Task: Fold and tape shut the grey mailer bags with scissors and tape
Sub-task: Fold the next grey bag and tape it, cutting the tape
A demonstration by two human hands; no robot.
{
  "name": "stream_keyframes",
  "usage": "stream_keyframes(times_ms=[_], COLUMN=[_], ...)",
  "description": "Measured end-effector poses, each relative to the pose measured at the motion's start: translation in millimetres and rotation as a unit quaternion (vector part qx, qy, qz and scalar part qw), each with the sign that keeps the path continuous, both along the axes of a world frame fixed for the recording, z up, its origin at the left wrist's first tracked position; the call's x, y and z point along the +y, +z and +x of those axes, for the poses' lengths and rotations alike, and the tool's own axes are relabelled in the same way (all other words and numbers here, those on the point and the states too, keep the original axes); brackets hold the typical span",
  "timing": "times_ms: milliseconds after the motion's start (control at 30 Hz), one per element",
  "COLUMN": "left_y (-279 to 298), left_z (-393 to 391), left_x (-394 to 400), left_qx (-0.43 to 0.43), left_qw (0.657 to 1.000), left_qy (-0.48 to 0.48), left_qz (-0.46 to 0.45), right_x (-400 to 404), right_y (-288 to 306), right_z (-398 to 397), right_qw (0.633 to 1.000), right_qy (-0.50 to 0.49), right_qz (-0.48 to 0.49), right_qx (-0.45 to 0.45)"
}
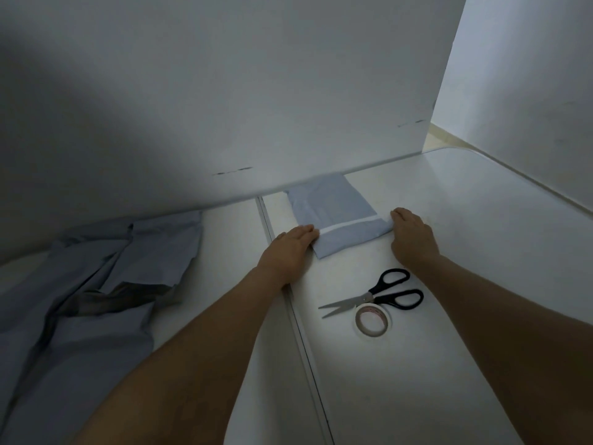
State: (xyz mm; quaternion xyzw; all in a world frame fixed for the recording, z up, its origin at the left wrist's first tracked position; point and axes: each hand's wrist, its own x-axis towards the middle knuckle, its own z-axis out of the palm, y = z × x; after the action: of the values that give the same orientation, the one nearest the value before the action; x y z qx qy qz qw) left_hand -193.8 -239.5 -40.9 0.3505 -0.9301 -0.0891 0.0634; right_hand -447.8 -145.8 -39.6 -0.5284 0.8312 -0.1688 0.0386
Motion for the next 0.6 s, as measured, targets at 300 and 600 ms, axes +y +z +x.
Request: stream_keyframes(times_ms=[300,600], left_y=[31.5,34.7], left_z=[9.4,144.1], left_x=[20.2,114.8], left_qx=[0.081,0.145], left_qw=[0.996,0.983], left_qy=[0.007,0.112], left_qz=[0.021,-0.01], right_x=[12.0,44.3], right_y=[26.4,42.7], right_z=[42.7,211.9], right_qw=[0.986,0.95], right_qy=[-0.028,0.192], right_qz=[-0.128,-0.177], right_qx=[-0.105,-0.17])
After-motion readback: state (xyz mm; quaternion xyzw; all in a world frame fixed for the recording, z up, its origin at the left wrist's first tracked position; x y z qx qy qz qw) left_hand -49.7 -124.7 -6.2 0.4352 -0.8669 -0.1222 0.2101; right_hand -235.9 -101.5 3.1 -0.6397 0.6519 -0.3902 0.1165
